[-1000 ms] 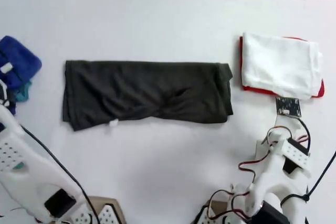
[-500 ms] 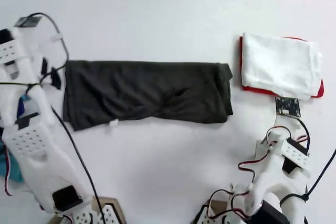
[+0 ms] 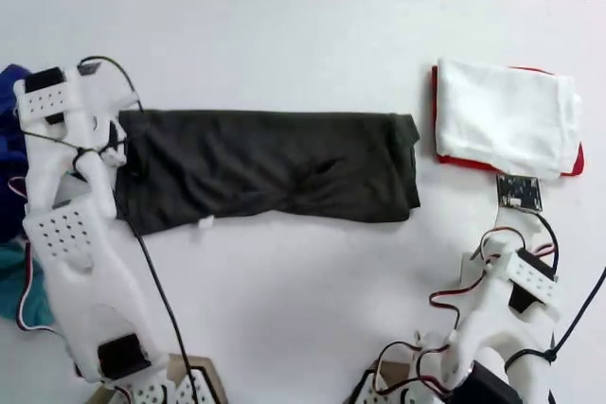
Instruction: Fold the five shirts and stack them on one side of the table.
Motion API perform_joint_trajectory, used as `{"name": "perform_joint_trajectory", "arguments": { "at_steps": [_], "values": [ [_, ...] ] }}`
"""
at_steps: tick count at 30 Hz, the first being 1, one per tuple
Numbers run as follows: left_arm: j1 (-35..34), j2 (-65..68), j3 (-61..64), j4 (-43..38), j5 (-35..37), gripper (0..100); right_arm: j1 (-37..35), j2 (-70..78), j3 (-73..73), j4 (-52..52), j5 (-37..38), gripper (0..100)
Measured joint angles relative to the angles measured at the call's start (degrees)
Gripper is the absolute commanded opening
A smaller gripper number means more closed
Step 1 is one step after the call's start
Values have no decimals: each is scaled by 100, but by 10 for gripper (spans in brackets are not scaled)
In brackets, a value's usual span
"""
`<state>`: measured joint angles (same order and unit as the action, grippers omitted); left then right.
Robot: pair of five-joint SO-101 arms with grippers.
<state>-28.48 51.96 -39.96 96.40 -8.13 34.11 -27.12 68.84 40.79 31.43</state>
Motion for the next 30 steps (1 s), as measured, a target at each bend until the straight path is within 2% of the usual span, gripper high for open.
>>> {"name": "perform_joint_trajectory", "arguments": {
  "at_steps": [6,12,16,23,30],
  "values": [
    [9,18,-9,-9,0,232,0,0,0,0,0,19],
    [273,9,-9,-9,9,19,0,0,0,0,0,19],
    [457,9,0,-9,9,25,0,0,0,0,0,19],
    [396,18,0,-9,9,25,0,0,0,0,0,19],
    [-413,70,-624,237,-255,25,0,0,0,0,0,19]
  ]
}}
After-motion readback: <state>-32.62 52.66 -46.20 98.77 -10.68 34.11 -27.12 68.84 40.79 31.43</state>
